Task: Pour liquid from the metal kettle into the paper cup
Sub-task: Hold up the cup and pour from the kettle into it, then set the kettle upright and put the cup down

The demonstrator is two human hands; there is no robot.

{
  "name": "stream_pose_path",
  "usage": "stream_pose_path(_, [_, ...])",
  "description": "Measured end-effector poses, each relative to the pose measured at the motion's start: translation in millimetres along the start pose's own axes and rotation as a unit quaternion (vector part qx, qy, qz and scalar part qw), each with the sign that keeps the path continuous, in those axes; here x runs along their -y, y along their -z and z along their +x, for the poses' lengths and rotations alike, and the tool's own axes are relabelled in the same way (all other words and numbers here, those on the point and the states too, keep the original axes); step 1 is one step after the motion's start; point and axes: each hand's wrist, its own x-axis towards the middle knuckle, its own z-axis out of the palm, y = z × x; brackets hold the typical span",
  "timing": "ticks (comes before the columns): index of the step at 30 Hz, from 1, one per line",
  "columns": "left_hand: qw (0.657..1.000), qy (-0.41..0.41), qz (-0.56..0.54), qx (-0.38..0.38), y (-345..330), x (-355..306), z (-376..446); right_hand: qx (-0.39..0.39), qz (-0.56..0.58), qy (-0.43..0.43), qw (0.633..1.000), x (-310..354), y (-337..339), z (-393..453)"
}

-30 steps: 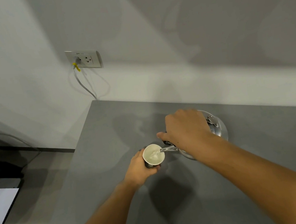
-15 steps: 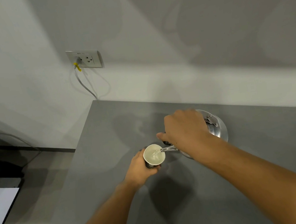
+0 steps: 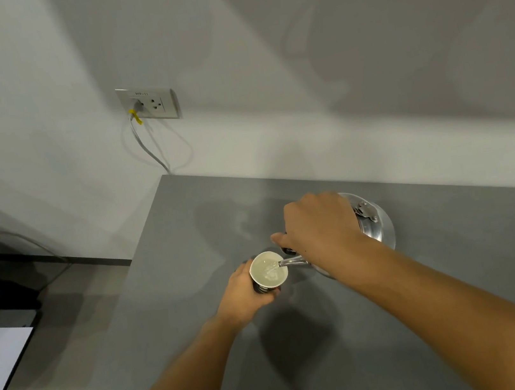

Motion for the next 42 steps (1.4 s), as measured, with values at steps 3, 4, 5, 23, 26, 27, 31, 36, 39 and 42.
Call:
stream_pose_path(3, [1.0,-0.001,0.002,0.0,0,0,0,-0.004,0.0,0.004,1.0,0,-1,0])
stream_pose_path(4, [1.0,0.0,0.004,0.0,0,0,0,-0.005,0.001,0.005,1.0,0,-2,0])
stream_pose_path(5, [1.0,0.0,0.005,0.0,1,0,0,-0.005,0.003,0.006,1.0,0,-2,0])
stream_pose_path(23, [1.0,0.0,0.012,-0.004,2,-1,-1,-0.004,0.082,-0.028,0.996,-20,-11,5])
stream_pose_path(26, [1.0,0.0,0.008,0.0,2,-1,-1,0.027,0.157,-0.06,0.985,-37,-21,7])
stream_pose_path(27, [1.0,0.0,0.009,0.001,3,-1,0,0.039,0.182,-0.071,0.98,-43,-25,7])
stream_pose_path(31, [1.0,0.003,0.012,0.001,3,-2,-1,0.061,0.259,-0.095,0.959,-69,-41,4])
stream_pose_path(36, [1.0,0.011,0.012,-0.001,2,-2,-1,0.087,0.335,-0.115,0.931,-89,-59,-3])
stream_pose_path(39, [1.0,0.015,0.015,-0.004,2,-2,-2,0.096,0.358,-0.121,0.921,-94,-67,-6])
stream_pose_path(42, [1.0,0.019,0.007,0.001,2,-3,-2,0.097,0.367,-0.127,0.916,-96,-71,-9])
